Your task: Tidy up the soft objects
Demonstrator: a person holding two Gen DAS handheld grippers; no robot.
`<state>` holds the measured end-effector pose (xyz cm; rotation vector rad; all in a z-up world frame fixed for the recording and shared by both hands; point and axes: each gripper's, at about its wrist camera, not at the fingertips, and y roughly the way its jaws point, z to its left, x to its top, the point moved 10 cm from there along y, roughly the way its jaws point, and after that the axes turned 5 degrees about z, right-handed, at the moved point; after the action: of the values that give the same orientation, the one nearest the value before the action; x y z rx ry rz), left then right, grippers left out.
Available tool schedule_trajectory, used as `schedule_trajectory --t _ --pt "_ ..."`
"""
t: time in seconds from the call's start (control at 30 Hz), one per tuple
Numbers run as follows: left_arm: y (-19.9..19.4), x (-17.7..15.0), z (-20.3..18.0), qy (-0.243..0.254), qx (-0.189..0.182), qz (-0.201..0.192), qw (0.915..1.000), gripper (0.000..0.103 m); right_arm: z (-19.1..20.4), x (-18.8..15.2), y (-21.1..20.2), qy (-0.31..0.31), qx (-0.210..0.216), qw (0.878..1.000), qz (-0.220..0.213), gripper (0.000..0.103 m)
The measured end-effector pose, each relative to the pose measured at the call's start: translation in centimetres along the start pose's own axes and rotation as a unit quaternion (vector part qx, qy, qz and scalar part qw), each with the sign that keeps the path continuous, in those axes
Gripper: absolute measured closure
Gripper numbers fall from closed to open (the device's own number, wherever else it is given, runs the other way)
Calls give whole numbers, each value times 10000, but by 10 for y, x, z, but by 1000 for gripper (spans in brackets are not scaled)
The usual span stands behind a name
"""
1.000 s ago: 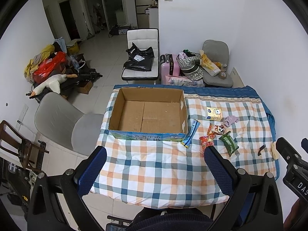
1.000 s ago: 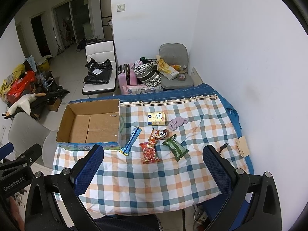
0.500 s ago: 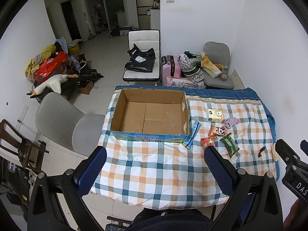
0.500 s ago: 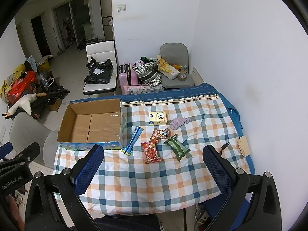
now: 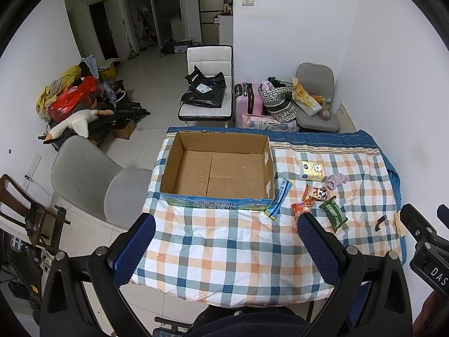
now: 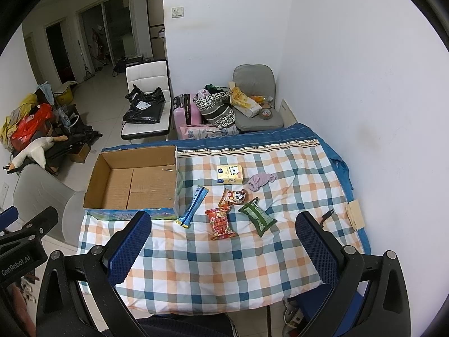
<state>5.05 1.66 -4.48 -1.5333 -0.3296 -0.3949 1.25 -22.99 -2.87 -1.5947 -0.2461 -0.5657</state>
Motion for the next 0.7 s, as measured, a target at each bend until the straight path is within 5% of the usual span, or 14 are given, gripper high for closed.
schedule_trajectory --t 0.7 --pt "-1 -4 3 -13 -5 -26 10000 0 3 1 -2 7 22 10000 -5 0"
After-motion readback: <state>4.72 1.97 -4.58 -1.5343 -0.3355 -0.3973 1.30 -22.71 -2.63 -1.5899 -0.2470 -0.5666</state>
